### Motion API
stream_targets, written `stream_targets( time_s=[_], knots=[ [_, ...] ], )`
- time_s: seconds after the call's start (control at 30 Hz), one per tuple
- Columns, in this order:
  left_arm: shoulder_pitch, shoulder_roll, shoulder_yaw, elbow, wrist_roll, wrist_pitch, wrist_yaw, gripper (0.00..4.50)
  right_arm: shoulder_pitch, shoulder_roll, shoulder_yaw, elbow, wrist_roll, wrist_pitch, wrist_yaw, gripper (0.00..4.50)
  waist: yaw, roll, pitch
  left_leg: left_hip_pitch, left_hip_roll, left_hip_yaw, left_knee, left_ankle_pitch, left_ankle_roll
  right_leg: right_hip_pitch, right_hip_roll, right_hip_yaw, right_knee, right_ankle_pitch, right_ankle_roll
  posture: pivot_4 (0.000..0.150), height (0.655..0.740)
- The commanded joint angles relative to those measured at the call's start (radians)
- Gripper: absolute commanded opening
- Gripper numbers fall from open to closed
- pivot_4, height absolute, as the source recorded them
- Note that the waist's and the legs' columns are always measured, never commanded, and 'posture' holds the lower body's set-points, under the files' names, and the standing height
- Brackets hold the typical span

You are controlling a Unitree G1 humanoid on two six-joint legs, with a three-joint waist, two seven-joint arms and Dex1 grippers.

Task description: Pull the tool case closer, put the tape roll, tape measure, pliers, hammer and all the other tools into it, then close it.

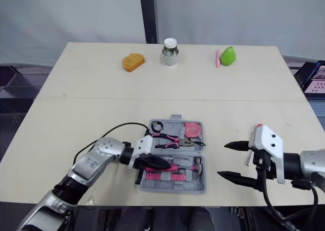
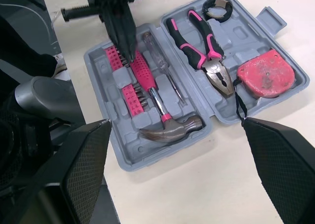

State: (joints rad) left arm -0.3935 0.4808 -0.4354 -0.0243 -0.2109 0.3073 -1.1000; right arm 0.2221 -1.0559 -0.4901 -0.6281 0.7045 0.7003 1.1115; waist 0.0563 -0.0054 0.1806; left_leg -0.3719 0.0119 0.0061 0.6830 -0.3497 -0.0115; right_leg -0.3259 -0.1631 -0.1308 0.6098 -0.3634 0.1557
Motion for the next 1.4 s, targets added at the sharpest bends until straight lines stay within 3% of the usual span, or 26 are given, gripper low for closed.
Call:
stream_targets(
  time_s=[0.03,0.43,1.4],
  knots=[
    [-0.014,-0.03,-0.018,0.026,0.043,-0.056,0.011,0.03,0.004,0.006,-0.039,-0.035,0.019,0.002,-0.01,4.5,0.0,0.0,0.0,0.0,0.0,0.0,0.0,0.0,0.0,0.0,0.0,0.0,0.0,0.0,0.0,0.15,0.74],
    [-0.013,-0.079,-0.03,0.088,0.121,-0.089,0.041,0.03,0.003,-0.005,-0.046,-0.037,0.025,0.013,-0.013,4.5,-0.003,0.0,0.0,0.001,0.0,0.0,0.0,0.0,0.0,0.0,0.0,0.0,0.0,0.0,0.0,0.15,0.74],
    [0.011,-0.028,-0.171,0.17,0.369,-0.151,0.089,0.03,0.002,-0.018,-0.036,-0.043,-0.011,0.008,-0.005,4.5,0.004,0.0,-0.01,0.004,0.0,0.0,0.0,0.0,0.0,0.005,0.0,0.0,-0.001,0.0,0.0,0.15,0.74]
  ],
)
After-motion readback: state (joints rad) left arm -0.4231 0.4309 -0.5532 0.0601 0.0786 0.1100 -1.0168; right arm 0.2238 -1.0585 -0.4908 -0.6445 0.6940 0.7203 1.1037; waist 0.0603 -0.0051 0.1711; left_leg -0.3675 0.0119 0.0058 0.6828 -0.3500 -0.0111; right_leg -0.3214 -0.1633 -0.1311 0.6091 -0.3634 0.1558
